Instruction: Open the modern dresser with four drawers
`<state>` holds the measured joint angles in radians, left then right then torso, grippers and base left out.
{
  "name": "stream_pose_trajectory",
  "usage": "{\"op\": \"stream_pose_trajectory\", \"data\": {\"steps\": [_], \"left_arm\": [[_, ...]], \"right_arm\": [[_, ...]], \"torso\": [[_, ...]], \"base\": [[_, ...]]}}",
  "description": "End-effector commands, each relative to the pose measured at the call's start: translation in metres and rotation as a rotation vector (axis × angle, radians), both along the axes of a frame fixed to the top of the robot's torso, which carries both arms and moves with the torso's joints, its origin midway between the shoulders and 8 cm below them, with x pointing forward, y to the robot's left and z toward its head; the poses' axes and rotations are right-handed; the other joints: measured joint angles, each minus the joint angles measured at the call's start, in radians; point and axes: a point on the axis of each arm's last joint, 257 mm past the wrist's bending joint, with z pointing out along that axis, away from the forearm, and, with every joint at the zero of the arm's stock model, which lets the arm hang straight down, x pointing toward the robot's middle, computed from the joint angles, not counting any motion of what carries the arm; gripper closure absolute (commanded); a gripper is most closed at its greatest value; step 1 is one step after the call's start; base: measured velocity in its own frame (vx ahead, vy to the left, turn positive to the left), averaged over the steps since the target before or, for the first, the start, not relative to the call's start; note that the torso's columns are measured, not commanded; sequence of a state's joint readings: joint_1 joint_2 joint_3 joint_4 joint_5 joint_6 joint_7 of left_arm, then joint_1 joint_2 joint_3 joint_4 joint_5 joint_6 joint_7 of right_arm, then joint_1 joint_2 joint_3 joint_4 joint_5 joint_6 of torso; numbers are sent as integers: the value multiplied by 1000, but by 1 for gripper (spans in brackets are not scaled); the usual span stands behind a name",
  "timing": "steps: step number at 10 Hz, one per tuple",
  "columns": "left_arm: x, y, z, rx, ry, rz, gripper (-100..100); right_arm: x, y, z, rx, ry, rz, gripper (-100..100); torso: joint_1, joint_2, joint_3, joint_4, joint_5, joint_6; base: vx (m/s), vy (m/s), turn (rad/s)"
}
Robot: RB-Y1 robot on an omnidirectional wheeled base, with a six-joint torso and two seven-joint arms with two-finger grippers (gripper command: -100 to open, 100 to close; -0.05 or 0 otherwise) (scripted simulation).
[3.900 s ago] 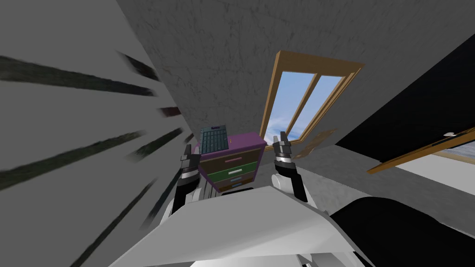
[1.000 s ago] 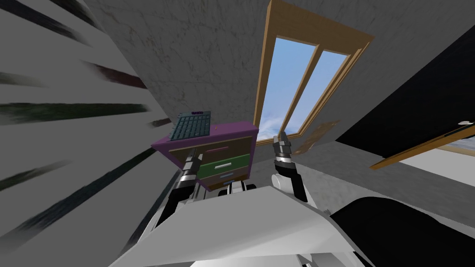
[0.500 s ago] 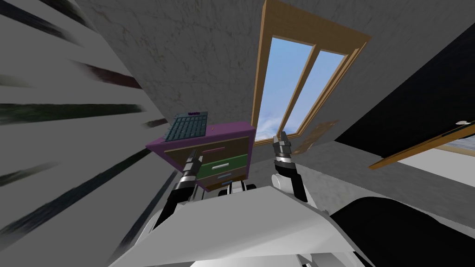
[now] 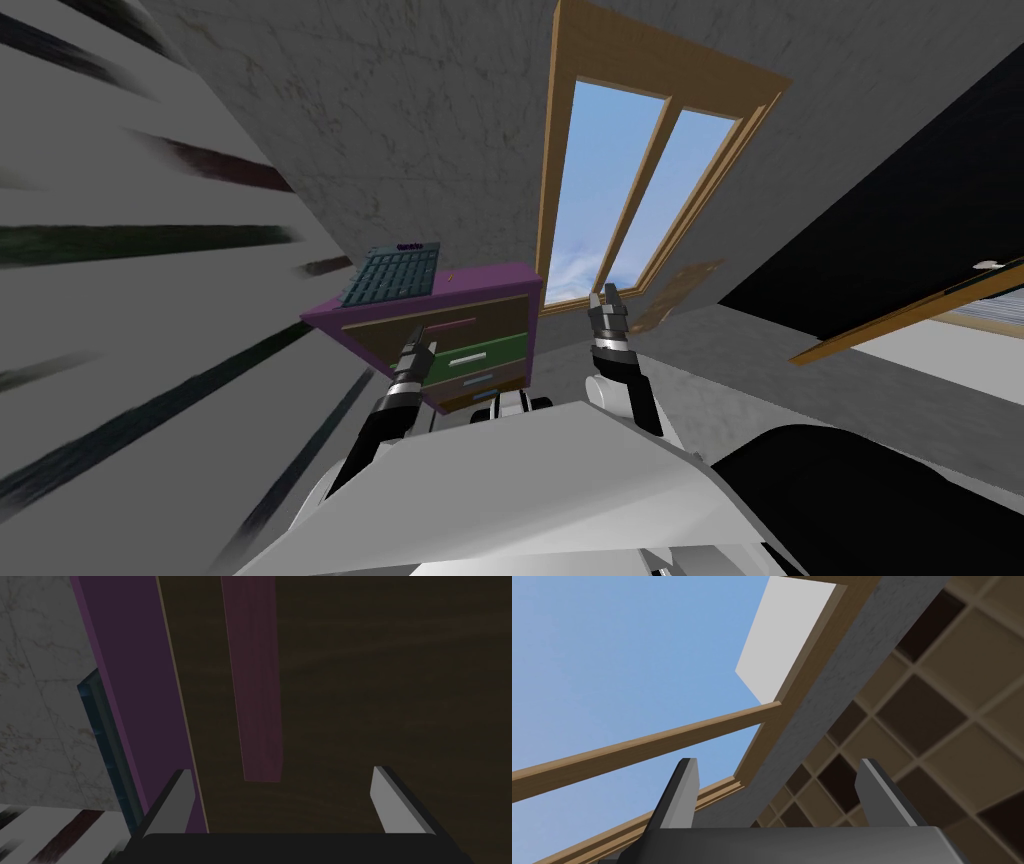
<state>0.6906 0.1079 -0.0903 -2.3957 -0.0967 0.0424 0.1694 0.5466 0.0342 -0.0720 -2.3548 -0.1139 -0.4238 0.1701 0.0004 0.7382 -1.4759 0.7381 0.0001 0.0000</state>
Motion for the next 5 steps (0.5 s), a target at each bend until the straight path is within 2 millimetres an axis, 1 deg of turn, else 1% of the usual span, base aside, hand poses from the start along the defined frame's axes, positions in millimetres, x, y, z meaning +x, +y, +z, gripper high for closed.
{"op": "stream_pose_trajectory", "data": {"steps": [1,2,3,4,5], "left_arm": [[-1,3,-8,-36,36,27,-100],[-1,3,-5,-26,27,19,-100],[-4,4,1,-25,30,25,-100],[-2,3,-2,-26,28,23,-100],[-2,4,-2,-26,29,23,100]], "right_arm": [[0,0,0,0,0,0,0],[0,0,0,0,0,0,0],[0,0,0,0,0,0,0],[0,0,0,0,0,0,0],[0,0,0,0,0,0,0]], "torso": [[1,0,0,0,0,0],[1,-1,0,0,0,0],[2,-1,0,0,1,0],[2,-5,-3,-1,1,0],[1,-2,-2,-1,0,0]], "base": [[2,-57,-4],[1,-25,1],[98,2,-31],[63,4,-7],[9,1,2]]}}
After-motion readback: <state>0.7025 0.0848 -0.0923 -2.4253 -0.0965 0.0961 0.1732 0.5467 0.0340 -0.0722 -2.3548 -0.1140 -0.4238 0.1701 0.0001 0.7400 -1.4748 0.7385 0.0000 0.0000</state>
